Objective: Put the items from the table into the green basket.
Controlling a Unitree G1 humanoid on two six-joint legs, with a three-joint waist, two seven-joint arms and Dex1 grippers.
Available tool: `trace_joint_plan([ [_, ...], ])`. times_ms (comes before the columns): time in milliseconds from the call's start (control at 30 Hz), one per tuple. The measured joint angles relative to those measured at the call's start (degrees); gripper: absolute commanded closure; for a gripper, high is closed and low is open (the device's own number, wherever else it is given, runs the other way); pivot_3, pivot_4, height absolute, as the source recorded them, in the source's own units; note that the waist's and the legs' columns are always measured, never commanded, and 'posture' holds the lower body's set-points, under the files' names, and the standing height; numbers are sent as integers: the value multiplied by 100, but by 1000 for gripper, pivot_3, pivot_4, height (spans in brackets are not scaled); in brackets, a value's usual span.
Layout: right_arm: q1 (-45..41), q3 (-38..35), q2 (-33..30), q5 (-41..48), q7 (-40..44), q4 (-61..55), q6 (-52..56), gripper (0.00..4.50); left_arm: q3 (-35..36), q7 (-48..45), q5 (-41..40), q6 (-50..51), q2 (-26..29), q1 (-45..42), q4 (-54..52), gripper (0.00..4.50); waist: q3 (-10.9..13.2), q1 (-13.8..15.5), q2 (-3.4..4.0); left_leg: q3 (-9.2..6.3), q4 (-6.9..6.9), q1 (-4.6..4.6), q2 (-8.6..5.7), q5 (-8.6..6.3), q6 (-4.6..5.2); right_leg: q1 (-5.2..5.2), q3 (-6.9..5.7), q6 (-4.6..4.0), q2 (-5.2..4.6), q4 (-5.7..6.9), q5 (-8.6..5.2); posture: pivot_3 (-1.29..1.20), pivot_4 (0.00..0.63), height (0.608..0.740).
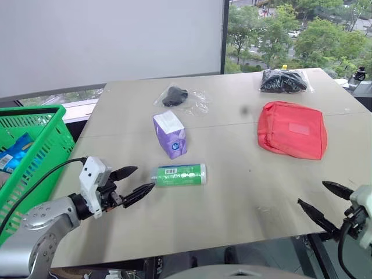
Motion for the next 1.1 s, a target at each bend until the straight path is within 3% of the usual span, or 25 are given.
trace_joint_plan([
  [100,-315,172,-47,56,-29,10,56,37,16,-25,-5,-3,2,-4,20,0,-2,-16,-2,3,1,3,0,0,0,1,2,1,0,2,1,-100,0,740],
  [167,-1127,549,-169,306,-106,-5,199,37,-34,-92,-44,49,27,-236,11,0,-4,-57,-7,20,3,11,4,0,0,4,8,0,1,3,7,-102,0,740],
  [367,-2039,1074,-960,1072,294,-154,608,37,-243,-422,-72,109,441,-654,-146,0,-13,47,-9,-6,2,15,1,-2,4,-2,-8,-23,7,-7,17,-99,0,740],
  [600,-2376,1112,-2176,1977,1255,-491,932,37,-1809,-1069,855,135,1619,-1918,-238,0,-14,128,-20,1,4,-4,-2,-5,10,-17,-7,-23,4,-16,20,-125,0,740],
  [800,-2782,992,-2305,2233,1158,-442,1024,37,-3221,-1300,1580,234,1422,-3325,139,0,-13,74,-32,18,8,-11,0,-7,12,-8,8,-21,15,-10,20,-187,0,740],
  [967,-2768,968,-2269,2186,853,-502,1031,37,-4476,-1373,2765,117,1116,-4243,876,0,-15,-56,-34,15,10,-16,1,-7,13,-7,13,-22,29,-11,21,-252,0,740],
  [1067,-2714,975,-2234,2146,622,-571,1054,0,-4969,-1407,3374,-215,903,-4403,1320,847,-15,-185,-35,17,12,-19,5,-9,16,-9,16,-22,19,-11,21,-272,0,740],
  [1100,-2670,974,-2231,2145,571,-621,1062,0,-5010,-1410,3495,-311,885,-4409,1400,1338,-16,-216,-35,18,12,-18,6,-10,18,-9,17,-22,19,-10,21,-274,0,740],
])
